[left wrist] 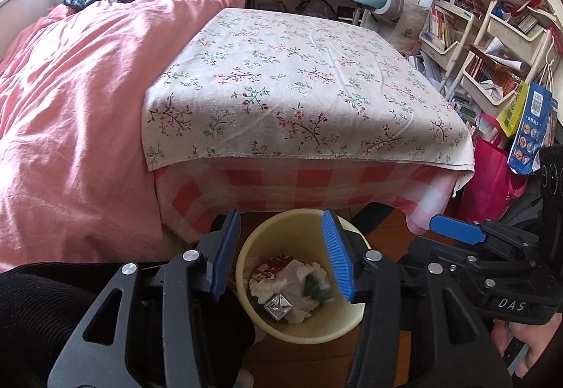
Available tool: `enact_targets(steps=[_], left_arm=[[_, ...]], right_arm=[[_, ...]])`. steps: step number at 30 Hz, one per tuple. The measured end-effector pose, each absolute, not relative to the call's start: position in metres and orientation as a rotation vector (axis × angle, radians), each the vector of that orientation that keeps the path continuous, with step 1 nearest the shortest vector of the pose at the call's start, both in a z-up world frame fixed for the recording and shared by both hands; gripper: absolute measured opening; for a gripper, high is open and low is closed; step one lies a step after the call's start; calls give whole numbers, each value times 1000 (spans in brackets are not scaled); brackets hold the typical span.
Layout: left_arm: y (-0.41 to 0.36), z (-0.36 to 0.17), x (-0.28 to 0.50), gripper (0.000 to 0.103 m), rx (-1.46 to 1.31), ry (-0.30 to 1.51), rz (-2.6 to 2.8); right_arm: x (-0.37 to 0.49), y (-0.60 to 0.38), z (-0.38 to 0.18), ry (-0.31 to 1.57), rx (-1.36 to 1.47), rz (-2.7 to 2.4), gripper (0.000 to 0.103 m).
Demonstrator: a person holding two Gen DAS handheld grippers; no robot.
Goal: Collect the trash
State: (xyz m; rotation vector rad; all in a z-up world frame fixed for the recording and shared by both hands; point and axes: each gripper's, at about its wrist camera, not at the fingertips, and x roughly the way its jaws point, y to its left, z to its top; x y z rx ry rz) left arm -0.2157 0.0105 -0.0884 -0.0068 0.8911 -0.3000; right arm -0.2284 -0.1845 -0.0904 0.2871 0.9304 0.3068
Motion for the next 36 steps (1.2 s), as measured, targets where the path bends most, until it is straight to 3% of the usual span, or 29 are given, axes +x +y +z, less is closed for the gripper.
enact_targets(steps=[9, 11, 20, 27, 36], left_arm=[[14, -78, -218, 71, 11, 807, -231], [14, -71, -221, 78, 22, 769, -211], [13, -19, -229, 92, 31, 581, -183], [0, 30, -208, 96, 78, 458, -201], [-7, 48, -135, 96, 28, 444, -177]], right_arm=[[-233, -191, -79, 840, 295, 268, 69], [-235, -193, -74, 804, 279, 226, 76], [-245, -199, -27, 560, 175, 28, 90], [-230, -207, 26, 387, 89, -1, 95], [-177, -225, 56, 336, 38, -35, 95]])
